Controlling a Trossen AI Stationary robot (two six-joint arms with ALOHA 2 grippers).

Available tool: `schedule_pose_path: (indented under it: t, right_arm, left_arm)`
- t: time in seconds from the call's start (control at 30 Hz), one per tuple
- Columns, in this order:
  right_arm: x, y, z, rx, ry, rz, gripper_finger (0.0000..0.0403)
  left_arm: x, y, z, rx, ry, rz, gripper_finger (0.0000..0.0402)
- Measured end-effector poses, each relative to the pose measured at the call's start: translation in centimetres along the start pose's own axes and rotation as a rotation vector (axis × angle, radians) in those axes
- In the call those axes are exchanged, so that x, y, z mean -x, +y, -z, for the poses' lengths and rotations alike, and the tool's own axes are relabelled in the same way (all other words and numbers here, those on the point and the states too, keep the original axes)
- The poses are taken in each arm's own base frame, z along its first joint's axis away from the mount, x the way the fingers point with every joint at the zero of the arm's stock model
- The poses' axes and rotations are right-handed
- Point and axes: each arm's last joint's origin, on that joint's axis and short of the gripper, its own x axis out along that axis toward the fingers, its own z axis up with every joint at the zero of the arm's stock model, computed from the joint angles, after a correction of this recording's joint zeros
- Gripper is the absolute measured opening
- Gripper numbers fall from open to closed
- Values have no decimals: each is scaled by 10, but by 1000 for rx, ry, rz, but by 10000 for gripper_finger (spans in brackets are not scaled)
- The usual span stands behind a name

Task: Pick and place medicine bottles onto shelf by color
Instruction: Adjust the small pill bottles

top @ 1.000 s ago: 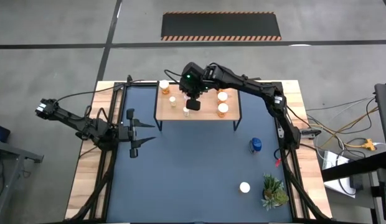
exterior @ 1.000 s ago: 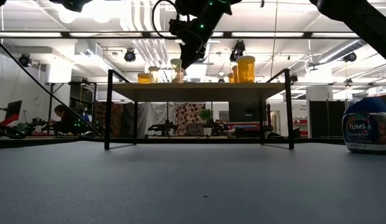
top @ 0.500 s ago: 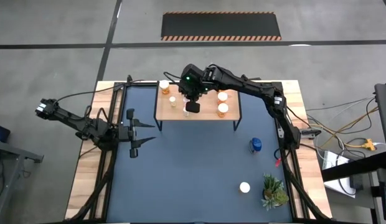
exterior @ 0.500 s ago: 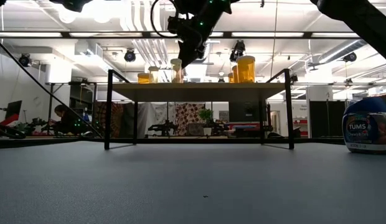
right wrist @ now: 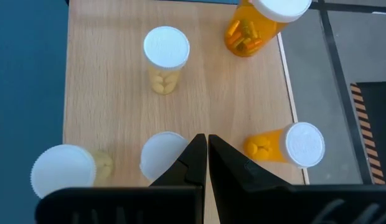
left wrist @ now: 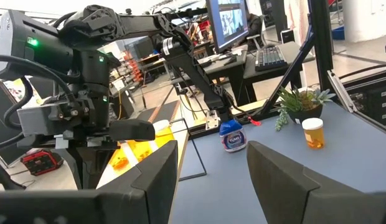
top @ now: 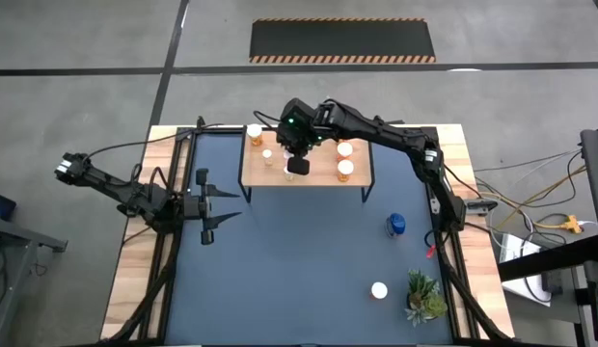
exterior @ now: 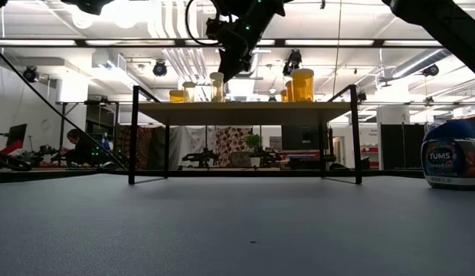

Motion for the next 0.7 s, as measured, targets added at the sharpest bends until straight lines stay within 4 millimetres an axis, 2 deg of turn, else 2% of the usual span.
schedule_pose_path:
  t: [0.27, 0.57, 0.7]
  right_arm:
    - [8, 2, -11, -9, -84, 21, 9]
    - [5, 23, -28, 36, -206, 9, 9]
    - [3, 24, -33, 38, -256, 20, 9]
  left_arm:
    - [0, 0, 0, -2, 0, 0, 176]
    - [0, 0, 0, -14, -1, 0, 176]
    - [0, 0, 0, -21, -1, 0, 176]
